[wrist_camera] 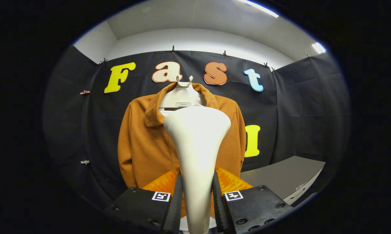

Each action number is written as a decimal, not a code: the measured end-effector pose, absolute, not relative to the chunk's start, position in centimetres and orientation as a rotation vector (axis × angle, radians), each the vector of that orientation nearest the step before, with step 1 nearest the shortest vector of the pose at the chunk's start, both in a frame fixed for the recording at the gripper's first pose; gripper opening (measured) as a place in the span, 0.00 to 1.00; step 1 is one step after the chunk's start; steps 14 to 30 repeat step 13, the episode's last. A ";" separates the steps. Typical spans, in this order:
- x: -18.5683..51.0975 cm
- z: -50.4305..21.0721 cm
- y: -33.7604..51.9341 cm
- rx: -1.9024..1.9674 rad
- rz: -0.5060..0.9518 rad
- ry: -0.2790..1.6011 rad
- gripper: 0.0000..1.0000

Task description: Iron the clothes twice with a garment steamer, once on the left side and once on the right side.

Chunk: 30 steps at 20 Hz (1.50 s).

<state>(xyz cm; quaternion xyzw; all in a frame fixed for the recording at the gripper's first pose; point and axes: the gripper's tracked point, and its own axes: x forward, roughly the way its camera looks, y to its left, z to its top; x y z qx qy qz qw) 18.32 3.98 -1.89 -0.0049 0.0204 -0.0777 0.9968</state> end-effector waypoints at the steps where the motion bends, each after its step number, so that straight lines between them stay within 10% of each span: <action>1: 18.3 -1.9 3.9 -0.010 -0.156 0.042 0.45; 30: 17.8 -1.5 4.0 -0.017 -0.160 0.035 0.45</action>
